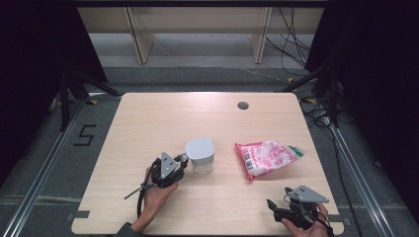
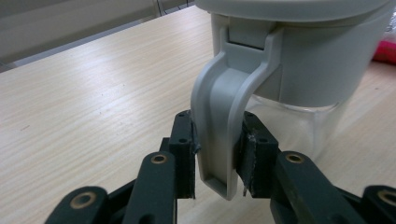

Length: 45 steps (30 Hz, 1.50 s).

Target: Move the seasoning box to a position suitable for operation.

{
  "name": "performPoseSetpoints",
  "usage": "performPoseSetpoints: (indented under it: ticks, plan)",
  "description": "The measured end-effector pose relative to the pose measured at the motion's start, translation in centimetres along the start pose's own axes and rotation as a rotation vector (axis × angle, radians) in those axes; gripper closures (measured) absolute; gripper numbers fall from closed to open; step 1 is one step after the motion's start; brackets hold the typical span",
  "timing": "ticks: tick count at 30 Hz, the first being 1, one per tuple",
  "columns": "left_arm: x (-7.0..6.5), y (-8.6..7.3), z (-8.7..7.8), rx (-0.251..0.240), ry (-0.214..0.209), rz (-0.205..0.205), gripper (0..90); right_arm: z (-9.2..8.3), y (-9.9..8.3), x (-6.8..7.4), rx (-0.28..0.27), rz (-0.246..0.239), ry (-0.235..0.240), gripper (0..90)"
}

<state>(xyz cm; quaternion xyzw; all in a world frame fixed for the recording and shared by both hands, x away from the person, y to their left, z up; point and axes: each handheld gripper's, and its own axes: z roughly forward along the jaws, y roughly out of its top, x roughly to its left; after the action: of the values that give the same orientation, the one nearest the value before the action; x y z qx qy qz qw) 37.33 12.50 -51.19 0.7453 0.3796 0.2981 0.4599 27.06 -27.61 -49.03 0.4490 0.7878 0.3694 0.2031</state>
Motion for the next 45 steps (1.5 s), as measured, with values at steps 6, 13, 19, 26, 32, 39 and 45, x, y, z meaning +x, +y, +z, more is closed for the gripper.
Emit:
performPoseSetpoints:
  ticks: [6,13,19,26,32,39,45]
  plan:
    - [0.7,0.1,1.1,-0.021,-0.033,-0.049,72.5,0.1,0.0,0.0,-0.002,-0.001,0.012,23.6]
    - [-0.3,0.3,1.3,-0.027,-0.102,-0.034,73.0,0.0,0.1,0.1,-0.001,0.000,0.004,23.6]
    - [-0.8,0.5,1.3,-0.019,-0.111,-0.042,72.6,0.0,0.1,0.1,-0.001,0.003,0.006,23.7]
    - [-1.1,0.5,1.2,-0.018,-0.114,-0.044,72.1,0.0,0.0,0.5,0.002,0.036,0.002,23.8]
    - [-1.6,0.5,1.2,-0.011,-0.146,-0.035,71.1,0.0,0.1,0.2,0.003,0.000,0.009,24.0]
    - [-1.8,0.1,0.3,-0.005,-0.187,-0.042,69.7,0.0,0.1,0.2,0.003,0.000,0.005,24.0]
    - [-1.7,0.1,0.2,-0.001,-0.204,-0.050,68.8,0.0,0.1,0.4,0.007,0.020,0.003,24.0]
